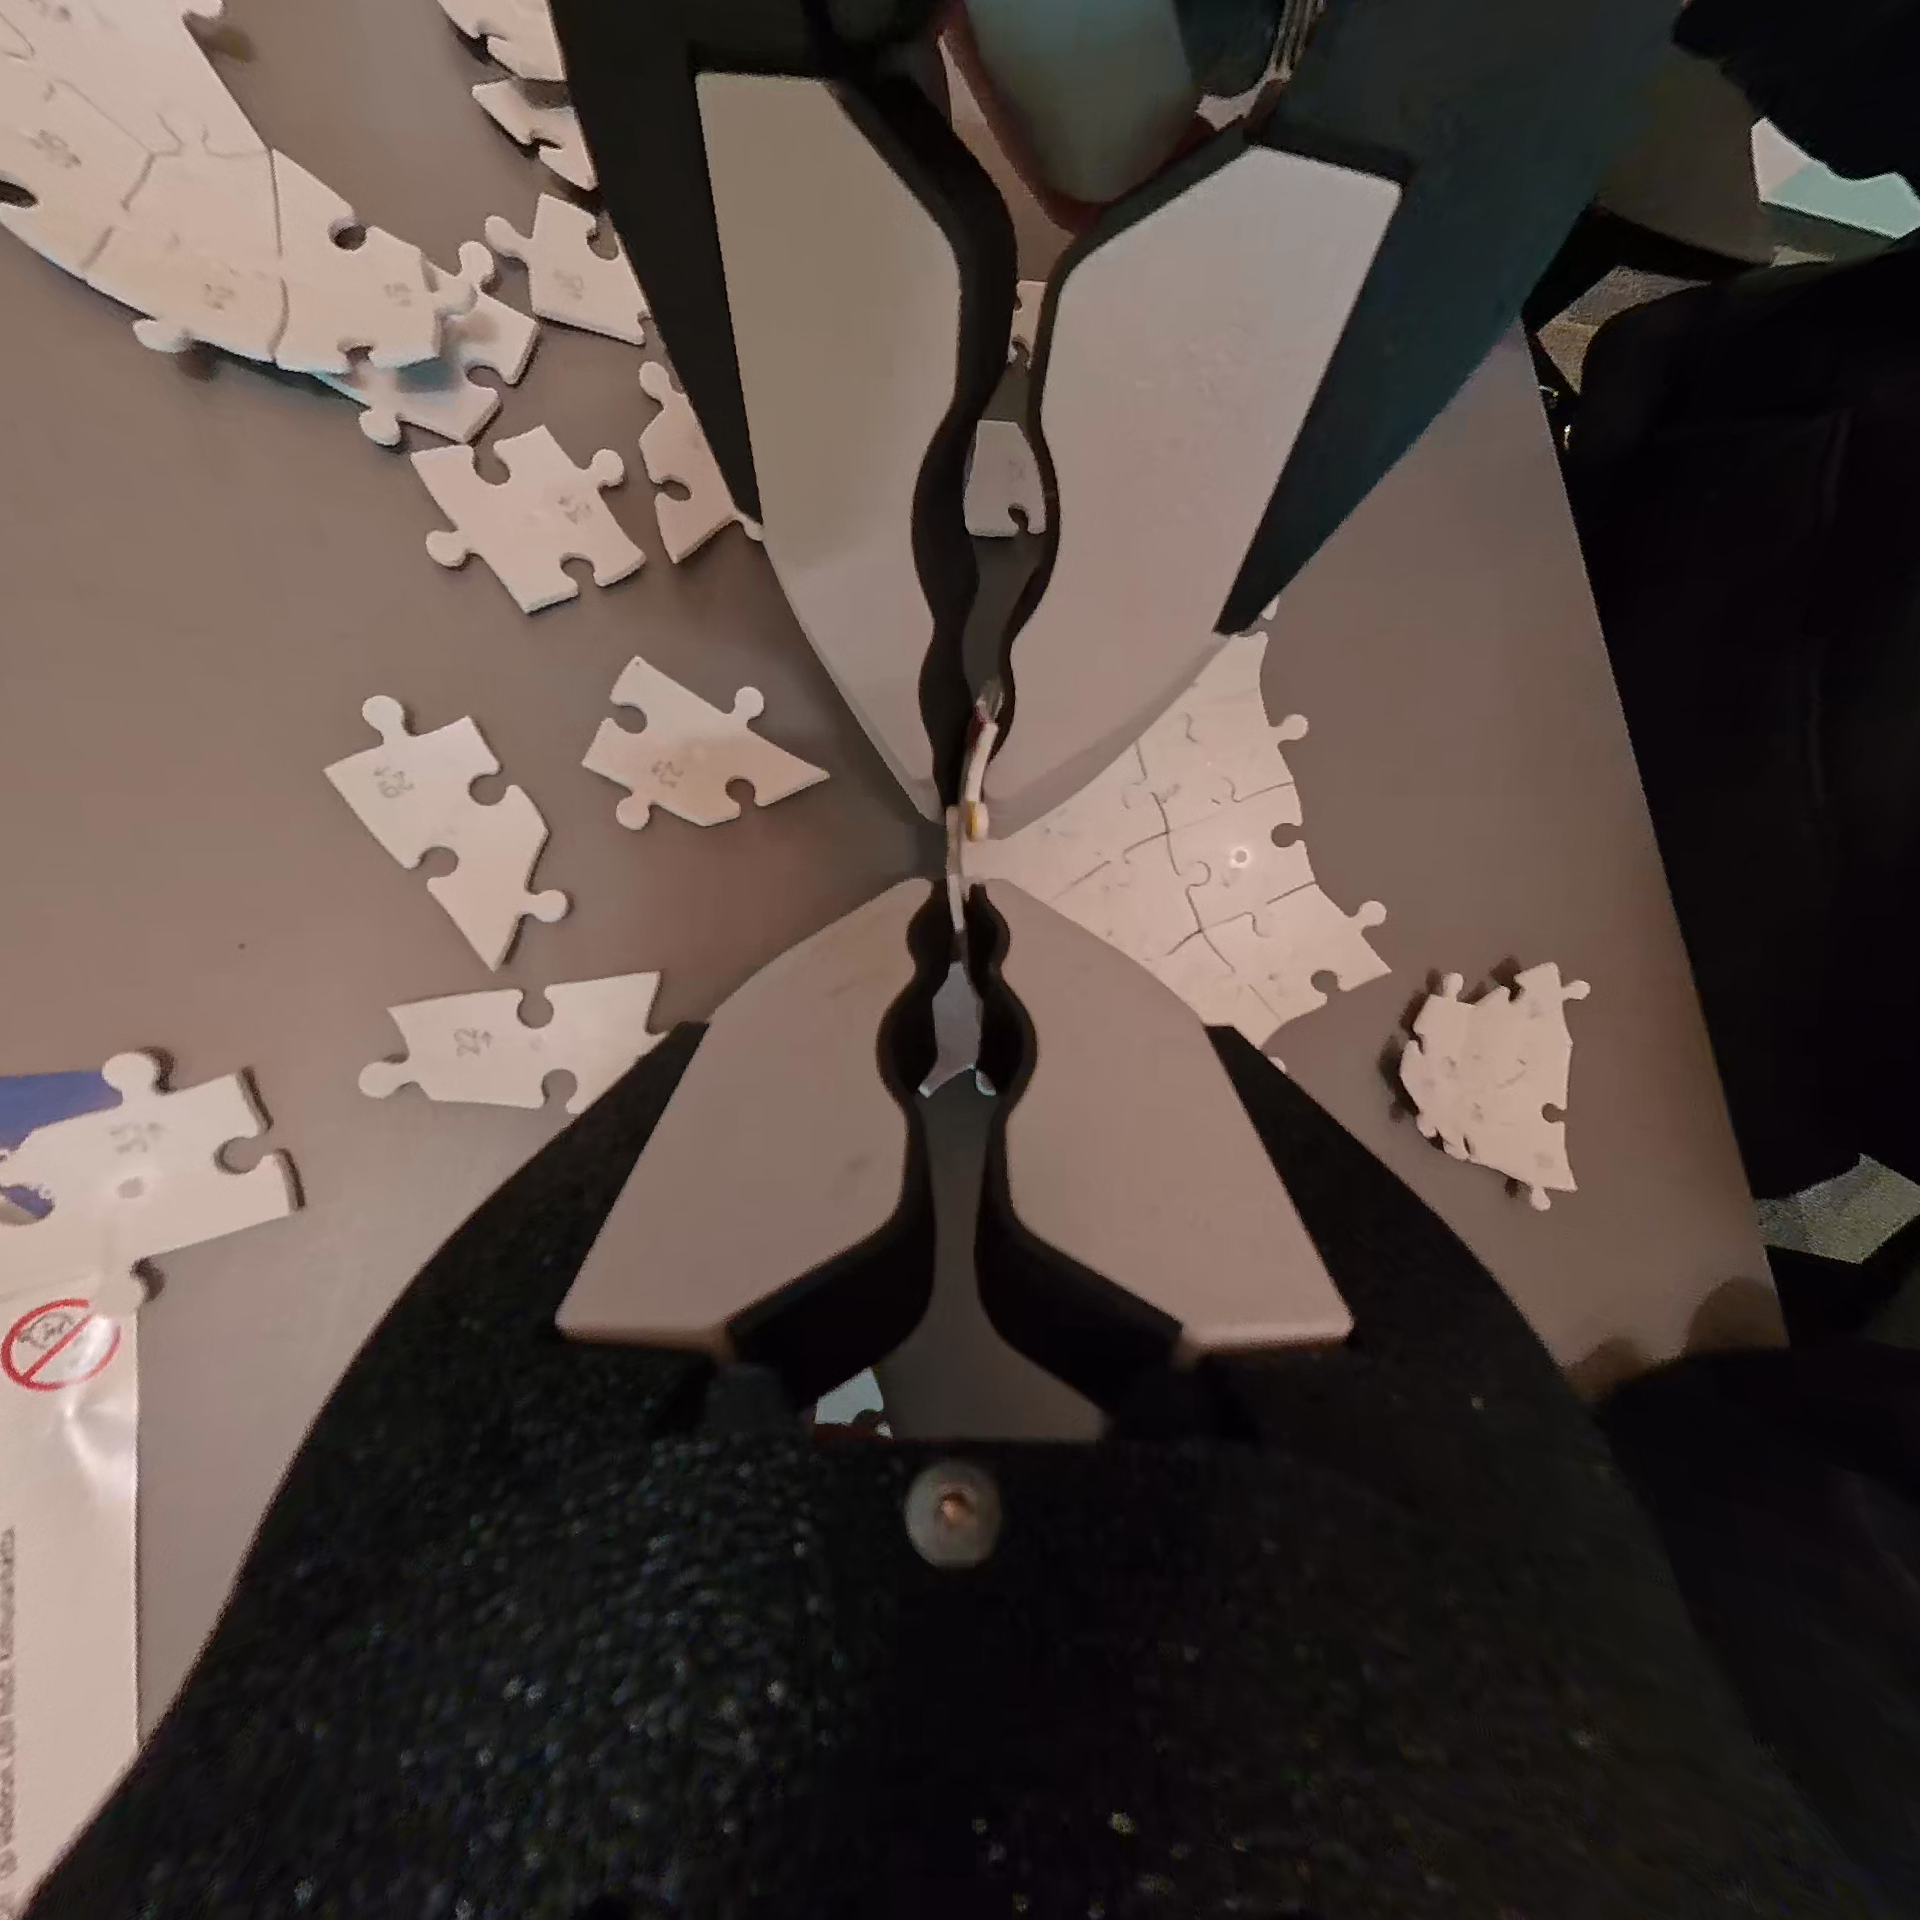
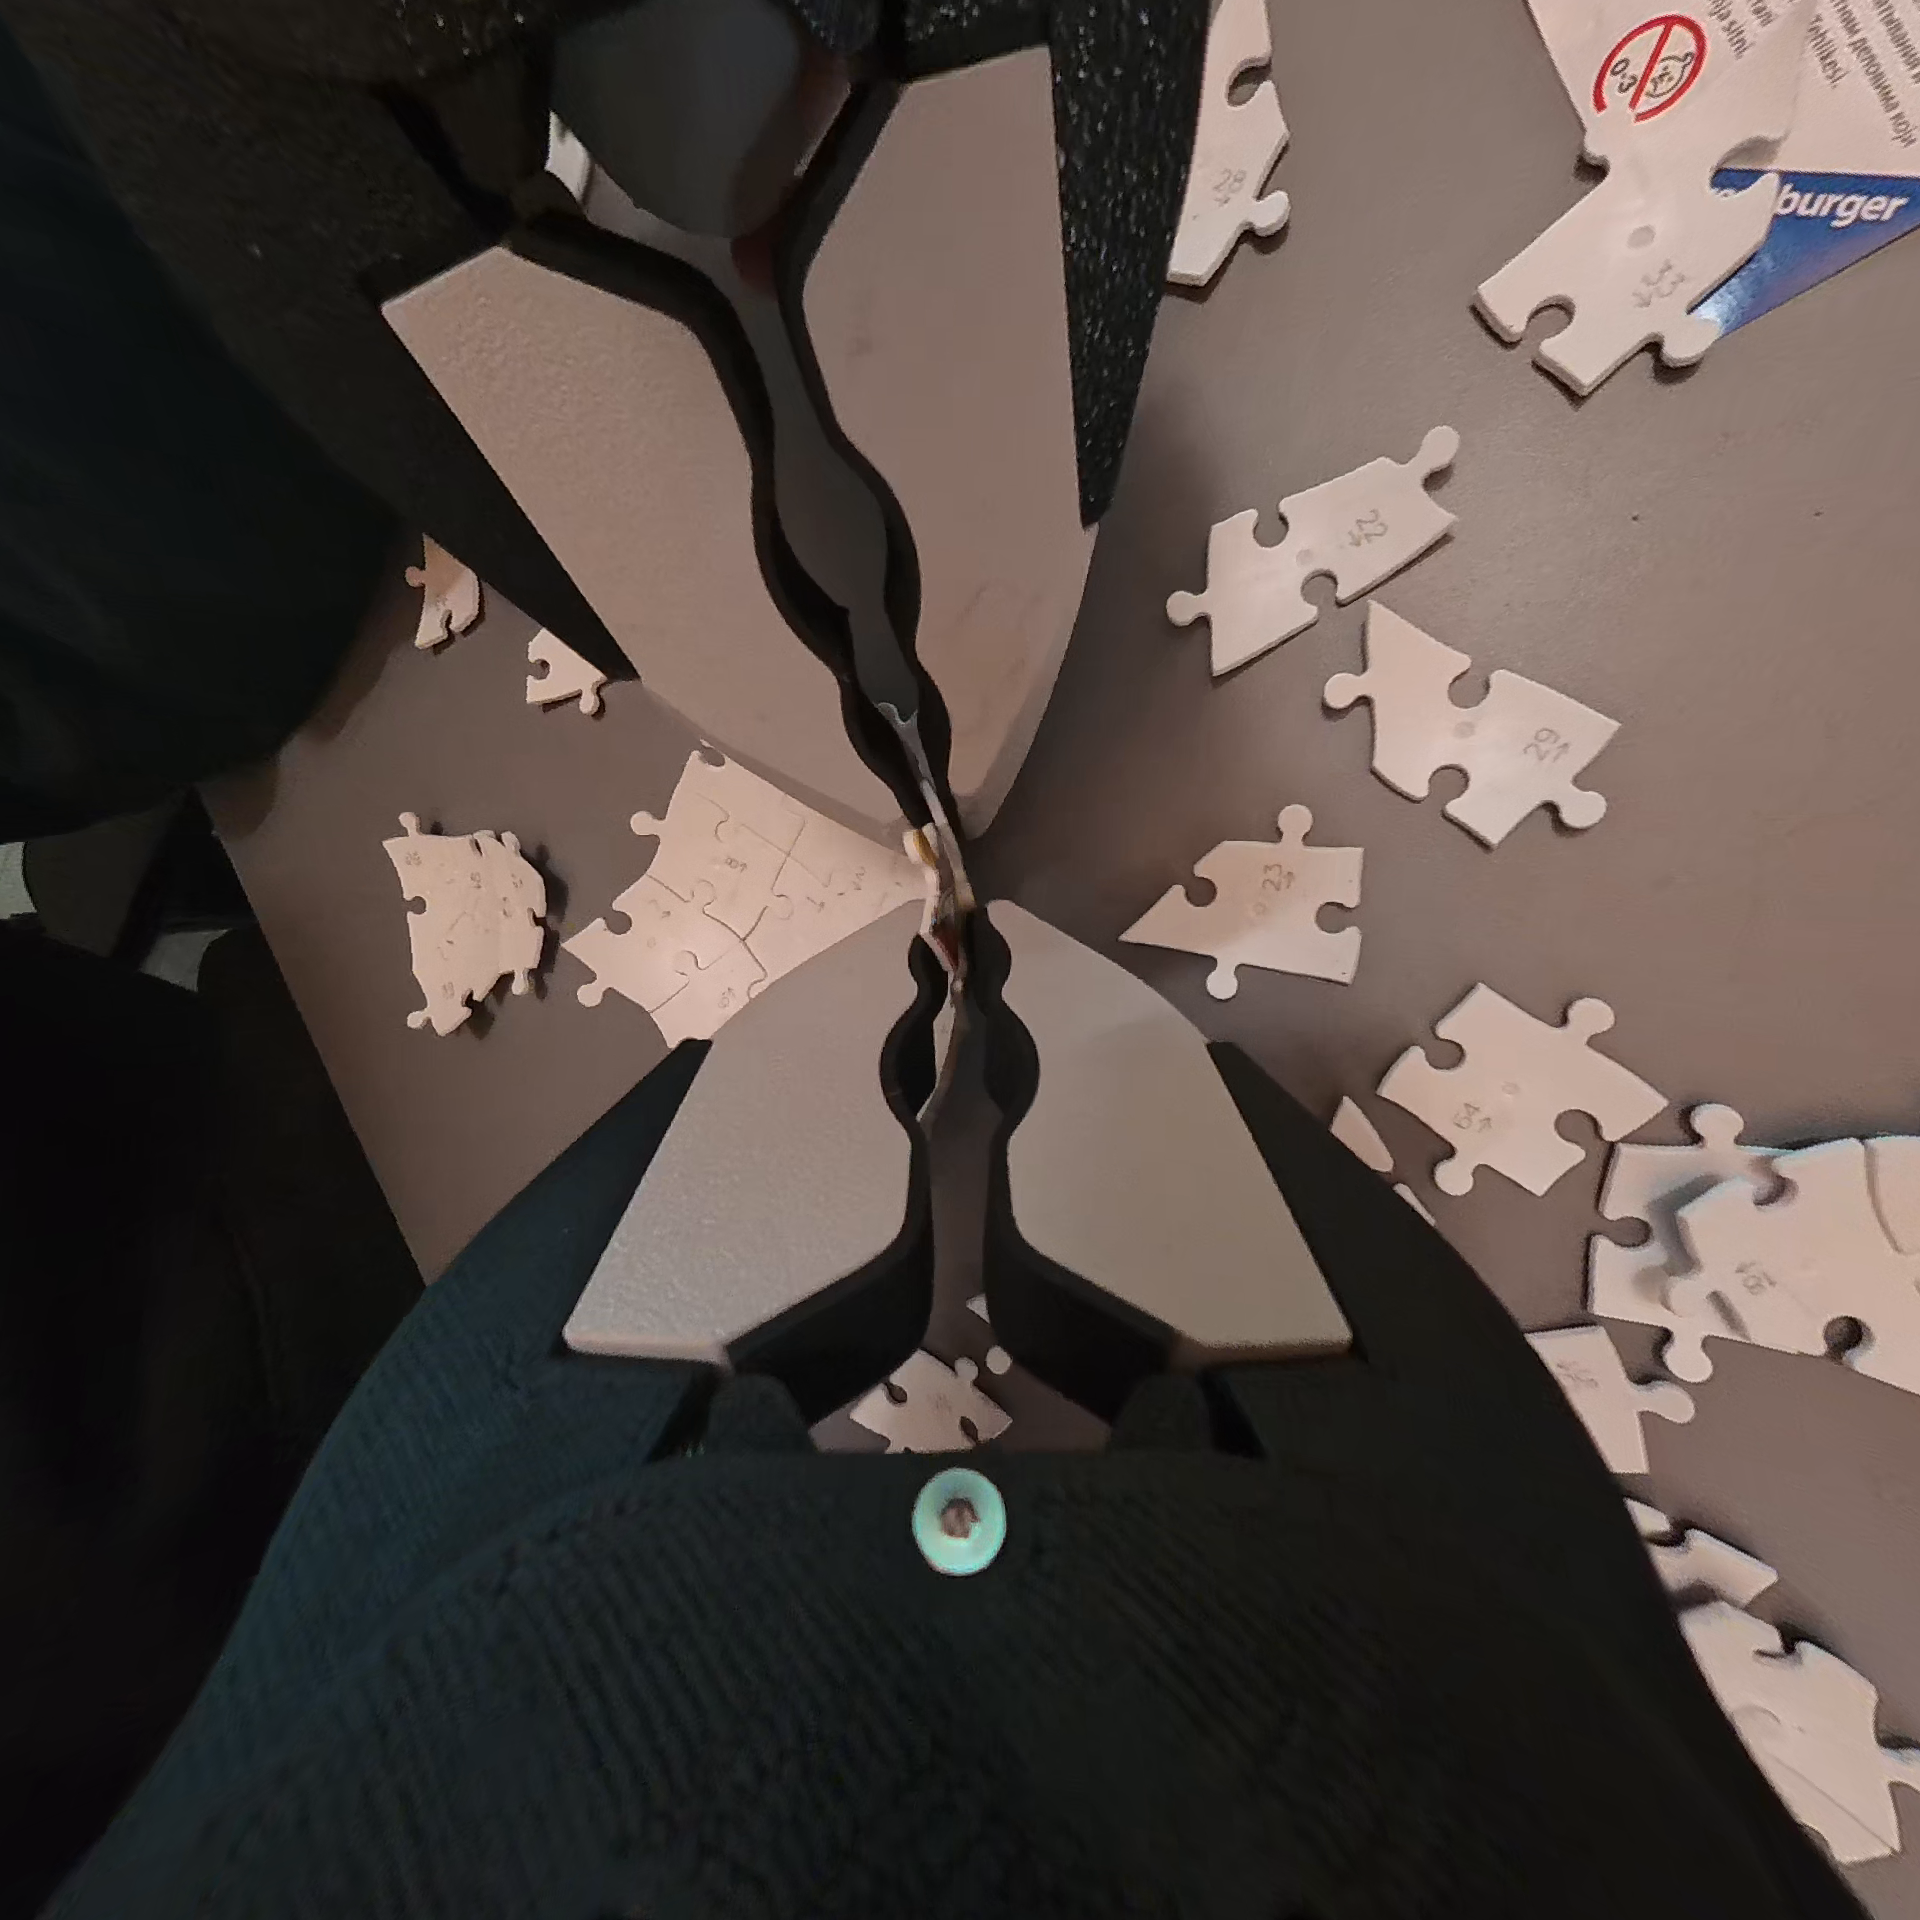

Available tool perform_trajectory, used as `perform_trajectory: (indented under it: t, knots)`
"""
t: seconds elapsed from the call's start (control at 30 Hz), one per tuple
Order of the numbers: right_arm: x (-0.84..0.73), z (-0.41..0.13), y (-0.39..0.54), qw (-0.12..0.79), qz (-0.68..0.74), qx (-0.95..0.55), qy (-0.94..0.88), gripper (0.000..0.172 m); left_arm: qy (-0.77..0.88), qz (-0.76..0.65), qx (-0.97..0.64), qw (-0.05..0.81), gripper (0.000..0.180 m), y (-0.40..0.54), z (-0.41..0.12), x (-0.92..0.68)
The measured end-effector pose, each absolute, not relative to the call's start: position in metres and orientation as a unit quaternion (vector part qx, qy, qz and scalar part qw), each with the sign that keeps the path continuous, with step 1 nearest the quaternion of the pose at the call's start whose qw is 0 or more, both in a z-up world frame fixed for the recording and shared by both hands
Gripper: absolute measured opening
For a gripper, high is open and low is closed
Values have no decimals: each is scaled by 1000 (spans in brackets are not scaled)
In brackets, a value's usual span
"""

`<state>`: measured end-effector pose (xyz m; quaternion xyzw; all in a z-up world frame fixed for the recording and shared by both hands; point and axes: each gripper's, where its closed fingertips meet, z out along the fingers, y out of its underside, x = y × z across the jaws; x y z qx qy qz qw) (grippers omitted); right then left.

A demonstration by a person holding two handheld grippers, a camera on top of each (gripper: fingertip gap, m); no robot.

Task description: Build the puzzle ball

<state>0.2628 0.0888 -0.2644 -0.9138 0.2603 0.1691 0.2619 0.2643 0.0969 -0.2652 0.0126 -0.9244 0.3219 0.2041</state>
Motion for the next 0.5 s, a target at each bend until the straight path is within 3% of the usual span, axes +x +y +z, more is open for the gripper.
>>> perform_trajectory:
  t: [0.23, 0.5]
  knots:
    - [268, -263, 88, 249, 114, -937, 216, 10, -919, 330, 29, 211, 2, 94, -264, 268]
    - [266, -263, 93, 263, 138, -929, 221, 5, -921, 329, 32, 208, 1, 94, -263, 267]
